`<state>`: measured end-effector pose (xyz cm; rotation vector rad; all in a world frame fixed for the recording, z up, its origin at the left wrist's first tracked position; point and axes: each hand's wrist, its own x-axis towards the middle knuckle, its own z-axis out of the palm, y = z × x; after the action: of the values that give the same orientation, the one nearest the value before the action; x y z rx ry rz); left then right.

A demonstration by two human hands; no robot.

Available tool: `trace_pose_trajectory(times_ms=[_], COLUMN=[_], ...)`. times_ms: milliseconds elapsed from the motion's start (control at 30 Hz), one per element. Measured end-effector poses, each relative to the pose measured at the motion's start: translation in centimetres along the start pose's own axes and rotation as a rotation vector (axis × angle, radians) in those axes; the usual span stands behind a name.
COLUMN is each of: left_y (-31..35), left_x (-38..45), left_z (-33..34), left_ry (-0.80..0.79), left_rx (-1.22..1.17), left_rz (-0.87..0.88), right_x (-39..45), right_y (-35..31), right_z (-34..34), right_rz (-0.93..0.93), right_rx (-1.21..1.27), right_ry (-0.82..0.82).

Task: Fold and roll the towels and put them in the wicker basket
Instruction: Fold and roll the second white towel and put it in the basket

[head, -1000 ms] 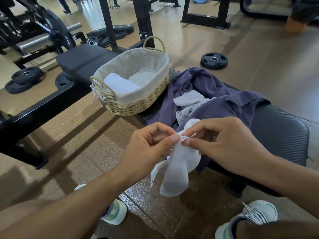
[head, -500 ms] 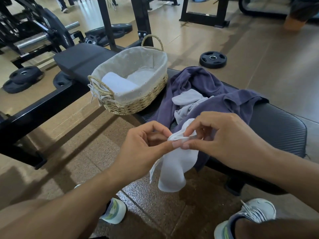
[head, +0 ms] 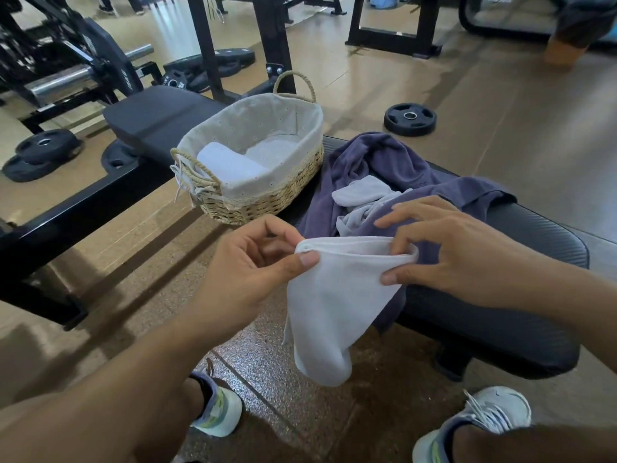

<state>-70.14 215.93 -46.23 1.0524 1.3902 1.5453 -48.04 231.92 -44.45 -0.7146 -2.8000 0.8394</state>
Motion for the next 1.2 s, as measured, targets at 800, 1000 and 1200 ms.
trace_pose_trajectory(times_ms=[800, 1000, 1200], left_y=[0.0, -0.6, -0.3], left_x=[0.6, -0.2, -0.8], left_z=[-1.2, -0.6, -1.7], left_ry=[-0.131, -0.146, -0.257], left_rx=[0.289, 0.561, 0.998], left_rz=[-0.207, -0.036, 0.259], right_x=[-1.9, -2.4, -1.7], right_y=[-4.9, -6.6, -4.9], right_z=[3.3, 7.3, 5.8], right_rz=[0.023, -0.055, 0.046], right_rx=[0.224, 0.208, -0.026], right_ry=[-0.091, -0.282, -0.227])
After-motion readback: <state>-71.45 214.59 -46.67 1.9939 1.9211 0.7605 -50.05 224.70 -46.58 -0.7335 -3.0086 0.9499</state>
